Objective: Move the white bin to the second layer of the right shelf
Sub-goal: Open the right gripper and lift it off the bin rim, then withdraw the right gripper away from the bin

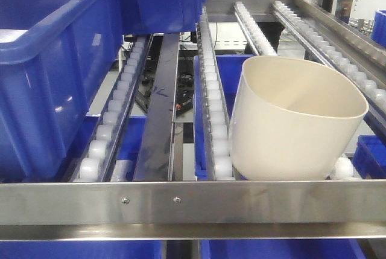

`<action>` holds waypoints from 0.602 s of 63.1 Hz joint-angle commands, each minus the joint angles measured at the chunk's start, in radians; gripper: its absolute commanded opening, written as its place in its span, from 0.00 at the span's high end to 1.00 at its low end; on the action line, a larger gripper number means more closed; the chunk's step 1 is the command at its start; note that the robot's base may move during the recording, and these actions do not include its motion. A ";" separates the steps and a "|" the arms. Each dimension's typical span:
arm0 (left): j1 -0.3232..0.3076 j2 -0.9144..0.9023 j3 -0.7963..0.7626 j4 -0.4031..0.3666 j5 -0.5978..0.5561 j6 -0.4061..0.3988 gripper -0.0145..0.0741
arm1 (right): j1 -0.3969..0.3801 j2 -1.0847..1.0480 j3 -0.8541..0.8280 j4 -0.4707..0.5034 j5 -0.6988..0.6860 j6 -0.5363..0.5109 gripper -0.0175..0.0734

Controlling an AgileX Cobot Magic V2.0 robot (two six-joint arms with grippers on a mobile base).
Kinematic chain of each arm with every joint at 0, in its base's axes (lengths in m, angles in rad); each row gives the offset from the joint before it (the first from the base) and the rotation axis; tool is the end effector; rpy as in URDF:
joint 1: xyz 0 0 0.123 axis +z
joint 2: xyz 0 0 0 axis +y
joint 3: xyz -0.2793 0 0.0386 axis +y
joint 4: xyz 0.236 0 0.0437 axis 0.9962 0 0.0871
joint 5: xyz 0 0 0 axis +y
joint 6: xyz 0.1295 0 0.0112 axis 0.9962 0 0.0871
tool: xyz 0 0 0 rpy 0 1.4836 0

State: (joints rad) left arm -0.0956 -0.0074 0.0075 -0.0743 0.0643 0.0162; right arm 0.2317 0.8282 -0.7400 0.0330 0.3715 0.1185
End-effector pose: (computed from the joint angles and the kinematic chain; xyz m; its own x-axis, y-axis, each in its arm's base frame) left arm 0.0859 -0.0089 0.2061 0.0170 -0.0598 -0.9981 0.1014 0.9932 -0.0578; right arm 0.1938 0.0473 0.3302 -0.3859 0.0617 -0.9205 -0.1852 0.9723 0.1428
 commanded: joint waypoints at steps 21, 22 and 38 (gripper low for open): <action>-0.006 -0.003 0.037 -0.001 -0.084 -0.007 0.74 | -0.003 -0.261 0.097 -0.014 -0.159 -0.004 0.75; -0.006 -0.003 0.037 -0.001 -0.084 -0.007 0.74 | -0.003 -0.261 0.097 -0.014 -0.158 -0.004 0.75; -0.006 -0.003 0.037 -0.001 -0.084 -0.007 0.74 | -0.003 -0.261 0.097 -0.014 -0.157 -0.004 0.75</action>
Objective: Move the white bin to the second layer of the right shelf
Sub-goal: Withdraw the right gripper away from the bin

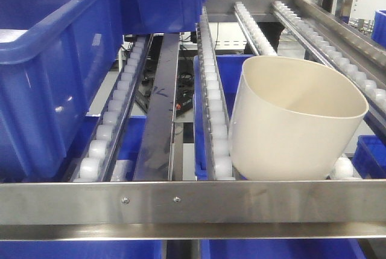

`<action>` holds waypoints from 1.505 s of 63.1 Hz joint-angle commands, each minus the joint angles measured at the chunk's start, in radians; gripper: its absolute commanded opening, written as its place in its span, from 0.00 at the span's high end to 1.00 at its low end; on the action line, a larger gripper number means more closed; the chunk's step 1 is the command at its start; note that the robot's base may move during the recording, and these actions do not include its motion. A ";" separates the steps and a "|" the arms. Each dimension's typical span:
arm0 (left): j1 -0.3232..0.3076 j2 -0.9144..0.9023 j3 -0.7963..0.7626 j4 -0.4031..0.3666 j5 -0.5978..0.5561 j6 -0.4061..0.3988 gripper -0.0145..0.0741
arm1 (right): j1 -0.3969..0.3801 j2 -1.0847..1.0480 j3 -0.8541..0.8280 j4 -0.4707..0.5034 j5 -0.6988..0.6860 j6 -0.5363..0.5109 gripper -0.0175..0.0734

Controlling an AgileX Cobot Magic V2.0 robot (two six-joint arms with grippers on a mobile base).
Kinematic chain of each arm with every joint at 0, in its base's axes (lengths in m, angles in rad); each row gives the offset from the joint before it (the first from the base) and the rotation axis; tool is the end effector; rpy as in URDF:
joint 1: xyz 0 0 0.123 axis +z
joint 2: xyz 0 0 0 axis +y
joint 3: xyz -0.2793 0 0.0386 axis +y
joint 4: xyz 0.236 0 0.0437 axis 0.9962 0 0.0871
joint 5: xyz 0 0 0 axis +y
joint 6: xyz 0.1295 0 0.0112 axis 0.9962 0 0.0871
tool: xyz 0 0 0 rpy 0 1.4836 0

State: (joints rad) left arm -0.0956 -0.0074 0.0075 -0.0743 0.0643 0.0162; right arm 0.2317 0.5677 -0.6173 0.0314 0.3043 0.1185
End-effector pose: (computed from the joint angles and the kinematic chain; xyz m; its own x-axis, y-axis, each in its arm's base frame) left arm 0.0859 -0.0089 0.2061 0.0170 -0.0598 -0.9981 0.1014 0.9932 -0.0578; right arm 0.1427 0.0349 0.3393 -0.1956 0.1058 -0.9749 -0.2120 0.9661 0.1474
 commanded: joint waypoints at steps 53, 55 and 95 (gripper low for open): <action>-0.006 -0.003 0.037 -0.001 -0.084 -0.007 0.74 | -0.165 -0.434 0.393 -0.013 -0.067 -0.004 0.75; -0.006 -0.003 0.037 -0.001 -0.084 -0.007 0.74 | -0.165 -0.459 0.422 -0.013 -0.071 -0.004 0.75; -0.006 -0.003 0.037 -0.001 -0.084 -0.007 0.74 | -0.165 -0.599 0.631 0.004 -0.276 -0.003 0.75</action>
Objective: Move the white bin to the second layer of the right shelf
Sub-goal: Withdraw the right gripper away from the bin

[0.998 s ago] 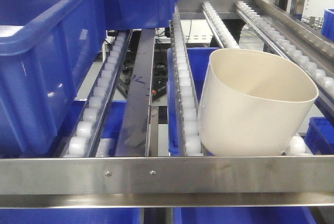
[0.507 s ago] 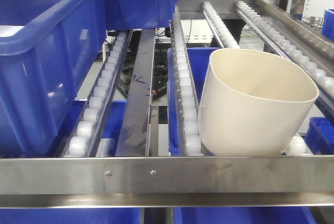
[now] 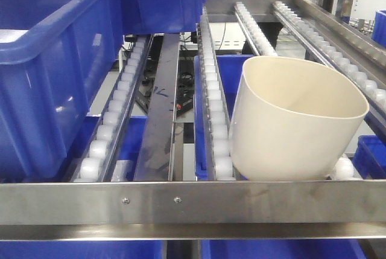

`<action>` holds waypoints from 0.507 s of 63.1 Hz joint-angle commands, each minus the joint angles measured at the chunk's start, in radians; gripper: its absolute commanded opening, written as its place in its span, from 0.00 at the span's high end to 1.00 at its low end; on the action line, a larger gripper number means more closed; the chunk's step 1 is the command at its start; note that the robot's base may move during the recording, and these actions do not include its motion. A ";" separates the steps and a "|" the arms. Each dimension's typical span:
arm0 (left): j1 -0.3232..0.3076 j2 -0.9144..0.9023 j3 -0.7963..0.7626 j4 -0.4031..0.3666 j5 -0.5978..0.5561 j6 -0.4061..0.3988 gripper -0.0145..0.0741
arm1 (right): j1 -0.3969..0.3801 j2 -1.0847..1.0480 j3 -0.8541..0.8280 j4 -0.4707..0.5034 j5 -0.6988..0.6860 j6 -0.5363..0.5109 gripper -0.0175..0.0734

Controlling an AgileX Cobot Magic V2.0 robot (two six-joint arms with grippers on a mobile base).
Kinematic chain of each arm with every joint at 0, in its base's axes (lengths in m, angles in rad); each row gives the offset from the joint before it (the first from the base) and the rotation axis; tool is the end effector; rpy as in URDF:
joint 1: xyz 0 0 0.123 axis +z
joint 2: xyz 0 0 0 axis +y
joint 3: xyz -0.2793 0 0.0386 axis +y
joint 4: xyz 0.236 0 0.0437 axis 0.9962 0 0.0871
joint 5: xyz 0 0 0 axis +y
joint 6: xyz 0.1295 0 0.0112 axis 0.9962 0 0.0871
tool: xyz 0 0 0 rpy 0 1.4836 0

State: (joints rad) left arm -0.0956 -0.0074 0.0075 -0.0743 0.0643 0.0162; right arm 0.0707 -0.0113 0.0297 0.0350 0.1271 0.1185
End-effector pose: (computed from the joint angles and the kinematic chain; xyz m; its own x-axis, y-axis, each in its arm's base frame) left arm 0.0859 -0.0089 0.2061 0.0170 -0.0598 -0.9981 0.1014 0.9932 -0.0578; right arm 0.0865 0.0067 0.1901 -0.0688 0.1481 -0.9866 -0.0653 0.9861 0.1526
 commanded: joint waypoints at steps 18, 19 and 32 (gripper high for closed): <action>-0.006 -0.003 0.037 -0.001 -0.084 -0.007 0.74 | -0.004 -0.020 -0.016 0.000 -0.097 -0.003 0.75; -0.006 -0.003 0.037 -0.001 -0.084 -0.007 0.74 | -0.004 -0.020 -0.016 0.000 -0.097 -0.003 0.75; -0.006 -0.003 0.037 -0.001 -0.084 -0.007 0.74 | -0.004 -0.019 -0.016 0.000 -0.097 -0.003 0.75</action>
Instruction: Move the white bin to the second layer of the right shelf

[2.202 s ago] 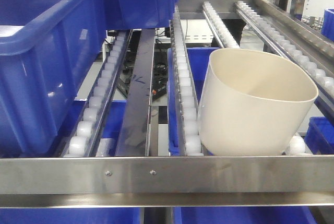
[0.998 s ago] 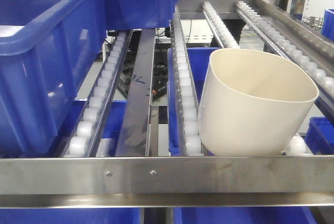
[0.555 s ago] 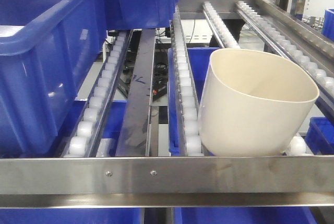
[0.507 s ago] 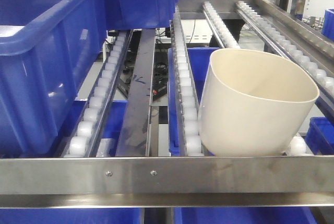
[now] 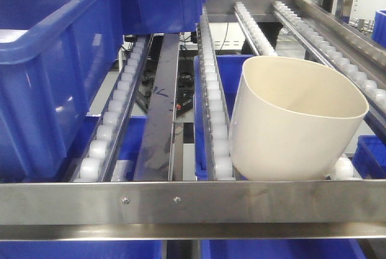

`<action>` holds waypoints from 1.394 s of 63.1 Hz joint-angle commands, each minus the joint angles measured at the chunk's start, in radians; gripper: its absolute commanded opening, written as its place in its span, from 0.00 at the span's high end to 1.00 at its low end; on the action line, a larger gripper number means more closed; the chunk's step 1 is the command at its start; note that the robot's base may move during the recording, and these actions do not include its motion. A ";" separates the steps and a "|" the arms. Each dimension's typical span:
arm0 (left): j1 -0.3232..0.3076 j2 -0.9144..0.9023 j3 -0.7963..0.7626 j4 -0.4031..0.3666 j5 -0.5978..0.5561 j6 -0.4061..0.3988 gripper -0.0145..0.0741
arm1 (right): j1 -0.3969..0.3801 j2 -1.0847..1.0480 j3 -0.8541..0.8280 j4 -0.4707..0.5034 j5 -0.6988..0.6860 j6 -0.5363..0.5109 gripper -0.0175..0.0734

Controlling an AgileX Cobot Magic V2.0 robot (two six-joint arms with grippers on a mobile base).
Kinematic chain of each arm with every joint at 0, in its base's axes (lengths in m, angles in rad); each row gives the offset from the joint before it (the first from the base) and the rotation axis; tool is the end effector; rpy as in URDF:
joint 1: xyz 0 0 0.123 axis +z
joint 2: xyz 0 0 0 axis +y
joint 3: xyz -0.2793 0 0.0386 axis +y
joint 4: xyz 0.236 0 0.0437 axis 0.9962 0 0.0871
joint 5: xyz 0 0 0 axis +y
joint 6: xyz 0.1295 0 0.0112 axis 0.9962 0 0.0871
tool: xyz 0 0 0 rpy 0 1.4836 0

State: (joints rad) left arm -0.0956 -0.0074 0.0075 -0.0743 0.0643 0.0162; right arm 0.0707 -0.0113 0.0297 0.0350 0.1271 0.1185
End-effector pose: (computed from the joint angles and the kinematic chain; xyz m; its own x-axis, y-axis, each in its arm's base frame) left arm 0.0859 -0.0089 0.2061 0.0170 -0.0598 -0.9981 0.1014 0.9932 -0.0578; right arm 0.0865 0.0067 0.1901 -0.0688 0.1481 -0.9866 -0.0653 0.9861 0.1526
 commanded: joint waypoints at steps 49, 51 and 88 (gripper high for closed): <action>-0.006 -0.003 0.037 -0.001 -0.084 -0.007 0.74 | -0.004 -0.019 -0.016 0.000 -0.097 -0.003 0.75; -0.006 -0.003 0.037 -0.001 -0.084 -0.007 0.74 | -0.004 -0.019 -0.016 0.000 -0.097 -0.003 0.75; -0.006 -0.003 0.037 -0.001 -0.084 -0.007 0.74 | -0.004 -0.019 -0.016 0.000 -0.097 -0.003 0.75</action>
State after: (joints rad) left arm -0.0956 -0.0074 0.0075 -0.0743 0.0643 0.0162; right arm 0.0707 -0.0113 0.0297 0.0350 0.1271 0.1185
